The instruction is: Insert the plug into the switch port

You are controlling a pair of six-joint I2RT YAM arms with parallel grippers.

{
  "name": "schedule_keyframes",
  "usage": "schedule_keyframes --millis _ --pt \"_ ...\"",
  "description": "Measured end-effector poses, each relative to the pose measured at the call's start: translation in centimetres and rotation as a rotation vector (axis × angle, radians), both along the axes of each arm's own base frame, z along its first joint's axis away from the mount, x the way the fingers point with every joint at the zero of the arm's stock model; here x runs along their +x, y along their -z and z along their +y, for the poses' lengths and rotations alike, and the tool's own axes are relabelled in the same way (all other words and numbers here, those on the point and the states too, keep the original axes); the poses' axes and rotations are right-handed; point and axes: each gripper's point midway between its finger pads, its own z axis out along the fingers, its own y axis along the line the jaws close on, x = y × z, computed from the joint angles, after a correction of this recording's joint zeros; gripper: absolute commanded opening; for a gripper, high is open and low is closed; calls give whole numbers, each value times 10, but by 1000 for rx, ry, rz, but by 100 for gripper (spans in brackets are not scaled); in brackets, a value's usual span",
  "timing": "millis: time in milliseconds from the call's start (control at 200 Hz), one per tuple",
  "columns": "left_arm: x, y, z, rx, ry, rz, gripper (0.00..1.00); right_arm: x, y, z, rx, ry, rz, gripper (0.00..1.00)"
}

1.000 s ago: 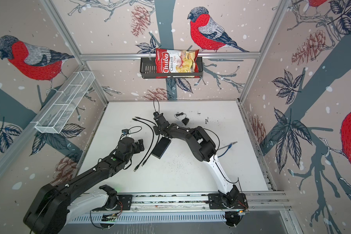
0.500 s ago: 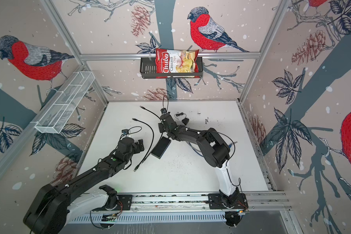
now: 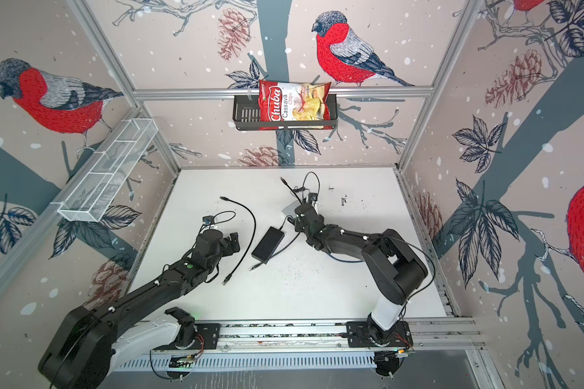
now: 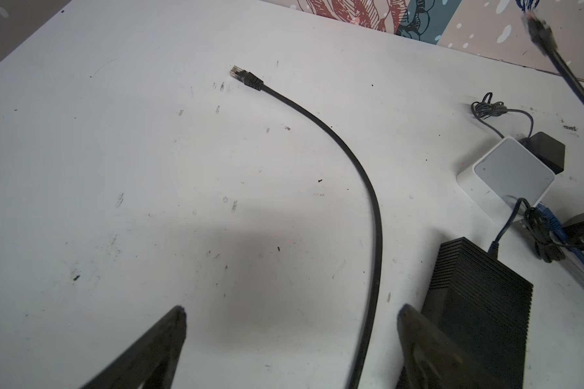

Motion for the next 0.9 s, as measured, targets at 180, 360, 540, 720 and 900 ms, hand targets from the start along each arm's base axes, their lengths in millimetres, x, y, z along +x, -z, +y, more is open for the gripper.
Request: schedule_keyframes --millis 180,360,540,720,900 --pt "1 0 -6 -12 27 -6 96 -29 17 -51 8 167 30 1" --pt "3 -2 -13 -13 76 -17 96 -48 35 -89 -7 289 68 7" --pt "3 3 -18 -4 112 -6 96 -64 48 -101 -21 316 114 36" --pt "7 6 -27 -5 153 8 96 -71 42 -104 -22 306 111 64" --pt "13 6 -37 -12 185 25 96 -76 15 -85 -47 170 46 66"
